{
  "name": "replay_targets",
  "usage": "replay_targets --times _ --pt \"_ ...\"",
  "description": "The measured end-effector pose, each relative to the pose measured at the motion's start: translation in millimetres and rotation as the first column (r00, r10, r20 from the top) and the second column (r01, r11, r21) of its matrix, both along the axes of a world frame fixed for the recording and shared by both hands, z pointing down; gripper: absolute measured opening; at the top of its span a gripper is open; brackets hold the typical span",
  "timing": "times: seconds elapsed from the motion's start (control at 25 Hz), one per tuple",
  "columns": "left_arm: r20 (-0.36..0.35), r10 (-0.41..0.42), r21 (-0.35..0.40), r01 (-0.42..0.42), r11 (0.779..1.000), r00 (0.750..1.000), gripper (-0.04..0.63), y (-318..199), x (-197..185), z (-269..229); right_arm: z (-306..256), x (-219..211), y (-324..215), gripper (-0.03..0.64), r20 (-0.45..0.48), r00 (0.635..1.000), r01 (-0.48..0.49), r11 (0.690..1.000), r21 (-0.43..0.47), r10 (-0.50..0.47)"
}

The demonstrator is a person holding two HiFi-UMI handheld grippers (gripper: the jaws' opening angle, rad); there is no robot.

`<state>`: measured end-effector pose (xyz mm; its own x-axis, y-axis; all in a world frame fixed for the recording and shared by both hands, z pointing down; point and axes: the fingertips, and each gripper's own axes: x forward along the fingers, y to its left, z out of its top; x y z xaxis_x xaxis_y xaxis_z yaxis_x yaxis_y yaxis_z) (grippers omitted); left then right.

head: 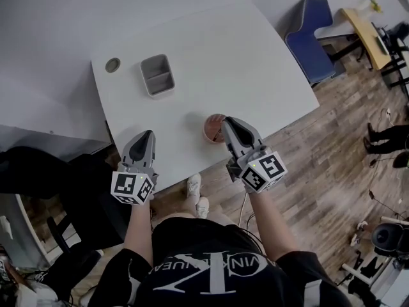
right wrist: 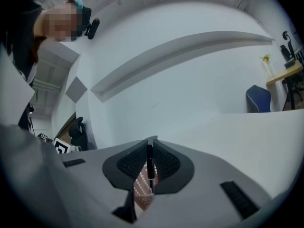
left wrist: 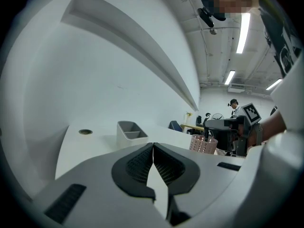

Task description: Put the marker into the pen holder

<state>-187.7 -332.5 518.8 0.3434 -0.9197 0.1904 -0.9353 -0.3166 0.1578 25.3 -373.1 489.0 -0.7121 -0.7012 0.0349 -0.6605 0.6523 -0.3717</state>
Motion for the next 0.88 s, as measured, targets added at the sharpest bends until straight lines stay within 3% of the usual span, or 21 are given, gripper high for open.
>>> replay_targets --times 0.68,0.88 --pt "-0.026 0.002 -0.013 -0.002 1.000 1.000 0.018 8 -2 4 5 13 3 0.052 -0.010 0.999 -0.045 0.999 -0.013 0.045" --pt "-0.033 0.000 -0.012 0.000 1.000 0.999 0.018 11 -1 4 6 14 3 0.127 0.001 0.999 -0.037 0.999 -0.022 0.037"
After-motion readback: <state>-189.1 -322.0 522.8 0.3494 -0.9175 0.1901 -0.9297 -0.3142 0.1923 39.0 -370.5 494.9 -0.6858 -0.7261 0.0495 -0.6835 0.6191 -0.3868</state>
